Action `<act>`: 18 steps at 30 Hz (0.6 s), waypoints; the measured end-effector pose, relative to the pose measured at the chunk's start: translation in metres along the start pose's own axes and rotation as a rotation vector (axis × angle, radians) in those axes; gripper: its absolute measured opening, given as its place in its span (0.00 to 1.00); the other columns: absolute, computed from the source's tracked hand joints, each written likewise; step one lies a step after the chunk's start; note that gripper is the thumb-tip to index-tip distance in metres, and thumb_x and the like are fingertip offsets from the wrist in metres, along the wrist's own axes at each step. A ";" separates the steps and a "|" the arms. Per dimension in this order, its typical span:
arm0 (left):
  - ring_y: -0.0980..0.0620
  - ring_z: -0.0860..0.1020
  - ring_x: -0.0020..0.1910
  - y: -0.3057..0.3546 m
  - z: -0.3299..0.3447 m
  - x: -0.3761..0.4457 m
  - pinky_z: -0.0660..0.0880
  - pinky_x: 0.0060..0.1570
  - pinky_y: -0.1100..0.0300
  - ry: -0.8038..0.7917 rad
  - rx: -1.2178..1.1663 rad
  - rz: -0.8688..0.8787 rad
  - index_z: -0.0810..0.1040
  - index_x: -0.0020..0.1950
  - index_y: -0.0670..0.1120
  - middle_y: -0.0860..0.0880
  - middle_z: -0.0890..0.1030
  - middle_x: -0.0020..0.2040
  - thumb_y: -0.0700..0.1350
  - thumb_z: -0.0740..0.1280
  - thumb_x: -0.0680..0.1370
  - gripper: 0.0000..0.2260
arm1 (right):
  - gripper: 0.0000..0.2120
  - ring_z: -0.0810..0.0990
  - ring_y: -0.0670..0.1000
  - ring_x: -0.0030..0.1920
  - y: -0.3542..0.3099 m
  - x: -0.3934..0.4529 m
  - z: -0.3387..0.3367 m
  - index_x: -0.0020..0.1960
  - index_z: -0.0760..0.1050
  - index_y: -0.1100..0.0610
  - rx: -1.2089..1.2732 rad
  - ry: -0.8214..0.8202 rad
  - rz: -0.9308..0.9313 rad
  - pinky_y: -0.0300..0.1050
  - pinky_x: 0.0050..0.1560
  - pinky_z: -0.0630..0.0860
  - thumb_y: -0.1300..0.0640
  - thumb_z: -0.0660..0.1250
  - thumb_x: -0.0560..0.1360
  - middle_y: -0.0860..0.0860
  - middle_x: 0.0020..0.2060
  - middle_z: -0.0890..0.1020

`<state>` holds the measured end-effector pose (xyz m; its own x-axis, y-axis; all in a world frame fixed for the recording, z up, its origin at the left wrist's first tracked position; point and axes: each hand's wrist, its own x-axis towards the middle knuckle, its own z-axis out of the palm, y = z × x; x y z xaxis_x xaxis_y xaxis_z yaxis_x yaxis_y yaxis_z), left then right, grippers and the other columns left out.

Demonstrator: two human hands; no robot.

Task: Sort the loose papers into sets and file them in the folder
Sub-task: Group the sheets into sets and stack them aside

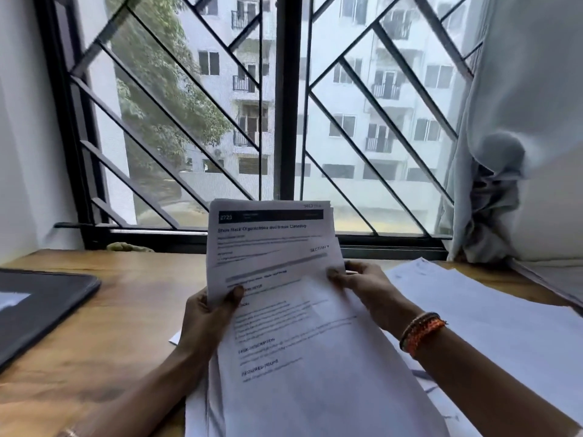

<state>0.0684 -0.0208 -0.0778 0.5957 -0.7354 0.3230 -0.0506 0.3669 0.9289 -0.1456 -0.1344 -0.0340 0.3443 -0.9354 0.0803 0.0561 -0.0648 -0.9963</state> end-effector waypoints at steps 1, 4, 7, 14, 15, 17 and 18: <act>0.49 0.80 0.34 0.000 0.000 -0.001 0.80 0.35 0.57 0.008 -0.017 -0.005 0.80 0.40 0.42 0.52 0.83 0.31 0.36 0.69 0.75 0.04 | 0.05 0.83 0.53 0.41 0.000 -0.001 0.000 0.49 0.81 0.63 -0.004 -0.020 -0.001 0.44 0.43 0.81 0.65 0.70 0.74 0.59 0.46 0.84; 0.46 0.81 0.35 0.002 0.001 -0.003 0.80 0.37 0.53 0.024 -0.068 -0.010 0.80 0.40 0.41 0.47 0.83 0.34 0.36 0.68 0.75 0.04 | 0.08 0.83 0.48 0.37 -0.006 -0.008 -0.005 0.53 0.81 0.62 -0.068 -0.102 0.023 0.39 0.36 0.80 0.62 0.68 0.76 0.56 0.44 0.85; 0.42 0.79 0.42 0.003 -0.001 -0.001 0.77 0.47 0.44 0.046 -0.093 -0.012 0.80 0.41 0.40 0.43 0.82 0.37 0.37 0.68 0.75 0.04 | 0.08 0.80 0.43 0.30 -0.012 -0.017 -0.012 0.53 0.81 0.58 -0.214 -0.189 0.066 0.32 0.26 0.71 0.59 0.68 0.76 0.50 0.37 0.84; 0.47 0.81 0.36 -0.001 -0.006 0.002 0.80 0.32 0.58 0.088 -0.105 0.015 0.79 0.41 0.40 0.47 0.83 0.35 0.40 0.69 0.74 0.04 | 0.15 0.82 0.56 0.52 -0.011 -0.033 -0.033 0.58 0.79 0.57 -0.351 -0.558 0.191 0.48 0.49 0.80 0.59 0.73 0.72 0.56 0.53 0.83; 0.46 0.81 0.37 -0.001 -0.006 0.003 0.80 0.33 0.58 0.096 -0.096 0.014 0.79 0.41 0.40 0.47 0.83 0.37 0.40 0.69 0.75 0.04 | 0.14 0.82 0.56 0.53 -0.007 -0.036 -0.034 0.59 0.78 0.58 -0.346 -0.608 0.203 0.47 0.48 0.80 0.60 0.71 0.73 0.57 0.54 0.83; 0.43 0.80 0.41 -0.002 -0.006 0.003 0.80 0.41 0.52 0.098 -0.090 0.018 0.80 0.42 0.41 0.44 0.82 0.40 0.40 0.69 0.75 0.04 | 0.13 0.82 0.56 0.53 0.004 -0.035 -0.037 0.59 0.78 0.61 -0.318 -0.647 0.194 0.48 0.50 0.80 0.63 0.69 0.75 0.58 0.55 0.83; 0.43 0.80 0.42 -0.003 -0.005 0.003 0.80 0.44 0.50 0.098 -0.099 0.017 0.80 0.42 0.41 0.42 0.82 0.42 0.41 0.69 0.75 0.04 | 0.13 0.81 0.58 0.55 0.009 -0.033 -0.039 0.59 0.78 0.62 -0.302 -0.645 0.175 0.51 0.54 0.79 0.63 0.69 0.75 0.59 0.56 0.82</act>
<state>0.0746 -0.0212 -0.0803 0.6708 -0.6715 0.3148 0.0153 0.4370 0.8994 -0.1928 -0.1177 -0.0472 0.8132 -0.5562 -0.1715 -0.2788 -0.1137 -0.9536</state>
